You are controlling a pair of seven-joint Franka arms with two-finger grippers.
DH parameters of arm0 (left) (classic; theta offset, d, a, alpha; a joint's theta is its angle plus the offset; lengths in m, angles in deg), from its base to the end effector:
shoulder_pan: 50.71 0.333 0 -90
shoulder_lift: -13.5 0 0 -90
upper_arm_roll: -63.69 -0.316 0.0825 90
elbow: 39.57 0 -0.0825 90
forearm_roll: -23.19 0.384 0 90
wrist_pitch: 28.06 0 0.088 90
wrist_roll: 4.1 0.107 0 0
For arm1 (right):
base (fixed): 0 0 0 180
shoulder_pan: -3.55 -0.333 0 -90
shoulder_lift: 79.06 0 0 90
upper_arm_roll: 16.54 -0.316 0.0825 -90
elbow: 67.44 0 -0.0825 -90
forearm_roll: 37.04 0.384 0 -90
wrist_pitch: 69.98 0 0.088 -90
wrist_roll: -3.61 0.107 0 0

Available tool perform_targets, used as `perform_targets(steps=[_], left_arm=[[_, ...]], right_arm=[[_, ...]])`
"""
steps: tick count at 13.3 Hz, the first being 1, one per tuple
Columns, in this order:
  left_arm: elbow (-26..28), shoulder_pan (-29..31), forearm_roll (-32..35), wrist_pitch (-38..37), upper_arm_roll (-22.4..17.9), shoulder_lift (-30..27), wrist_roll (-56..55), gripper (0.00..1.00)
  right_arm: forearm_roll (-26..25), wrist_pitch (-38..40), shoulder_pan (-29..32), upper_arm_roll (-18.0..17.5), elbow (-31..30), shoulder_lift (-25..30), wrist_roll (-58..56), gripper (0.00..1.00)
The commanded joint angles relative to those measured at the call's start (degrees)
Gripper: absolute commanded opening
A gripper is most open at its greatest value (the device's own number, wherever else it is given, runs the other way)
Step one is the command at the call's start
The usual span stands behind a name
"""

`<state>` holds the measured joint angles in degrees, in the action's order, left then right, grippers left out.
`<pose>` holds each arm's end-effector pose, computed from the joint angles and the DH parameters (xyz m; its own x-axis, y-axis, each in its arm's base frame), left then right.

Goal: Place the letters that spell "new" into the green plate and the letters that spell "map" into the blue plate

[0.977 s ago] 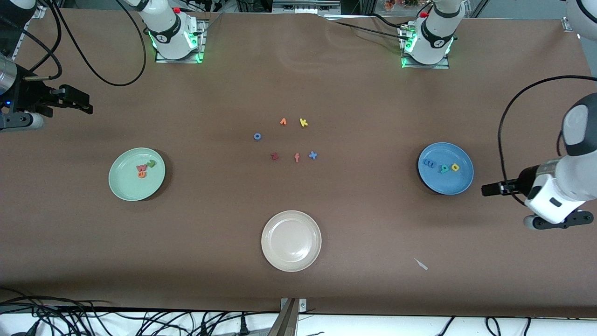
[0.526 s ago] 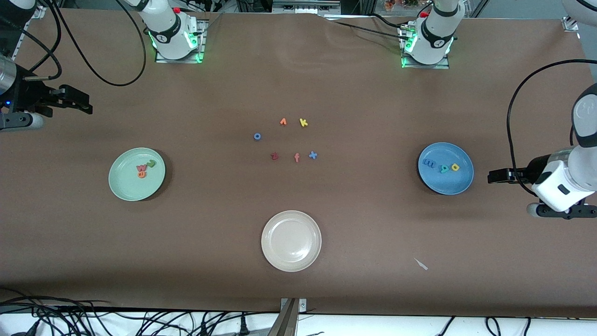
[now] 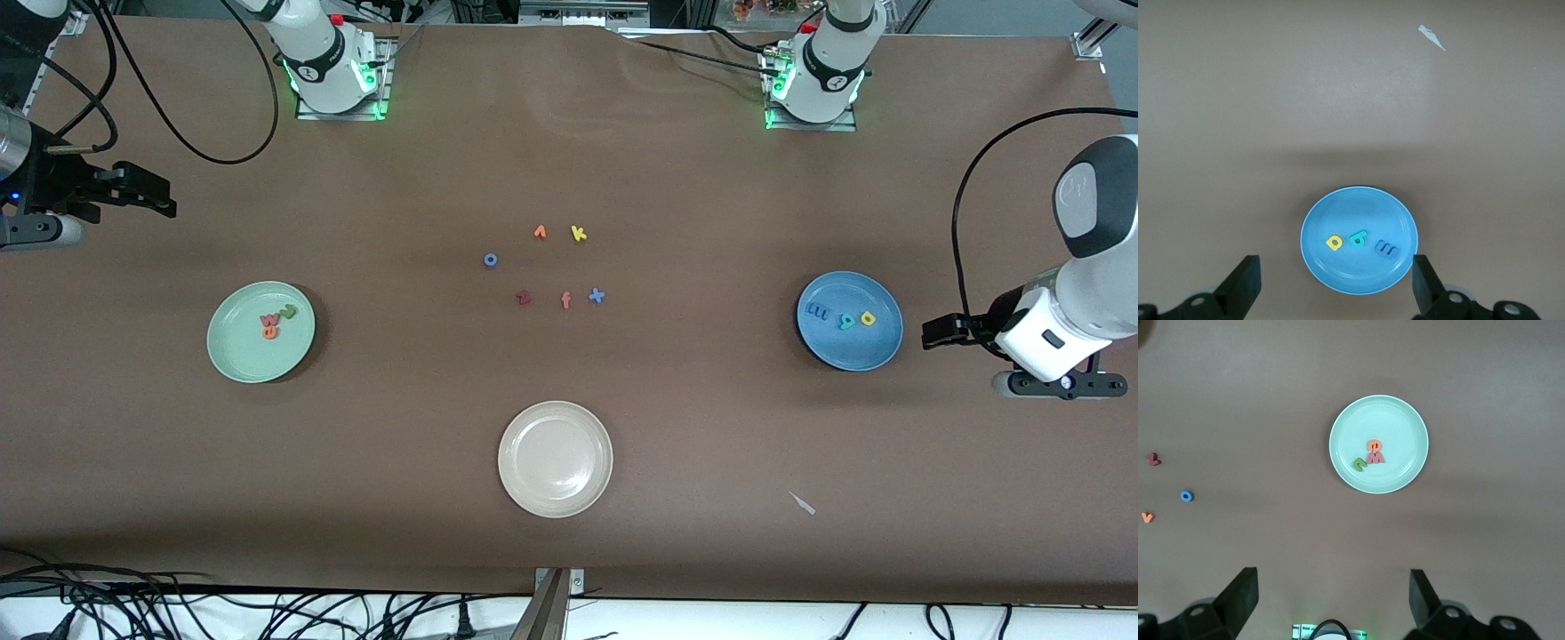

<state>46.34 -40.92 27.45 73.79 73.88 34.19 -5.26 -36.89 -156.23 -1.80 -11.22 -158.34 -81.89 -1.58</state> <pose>0.6586 0.0171 0.4579 0.9970 0.0044 -0.0768 0.0036 -0.9999 -0.0104 0.5598 0.0018 0.5845 0.9874 0.0907 -0.1296 0.0902 -0.9959 -0.0098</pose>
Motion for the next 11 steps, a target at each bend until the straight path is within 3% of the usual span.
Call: perform_targets(steps=[1, 11], left_arm=[[2.24, -0.2, -1.71, 1.15, -0.53, -1.88, 1.25, 1.0], [2.77, -0.47, -1.62, 0.98, -0.44, -1.79, 1.07, 1.0]], right_arm=[[-0.76, 1.09, 0.69, -0.66, 1.6, -0.69, 0.45, 1.0], [-0.76, 1.17, 0.69, -0.57, 1.6, -0.69, 0.45, 1.0]])
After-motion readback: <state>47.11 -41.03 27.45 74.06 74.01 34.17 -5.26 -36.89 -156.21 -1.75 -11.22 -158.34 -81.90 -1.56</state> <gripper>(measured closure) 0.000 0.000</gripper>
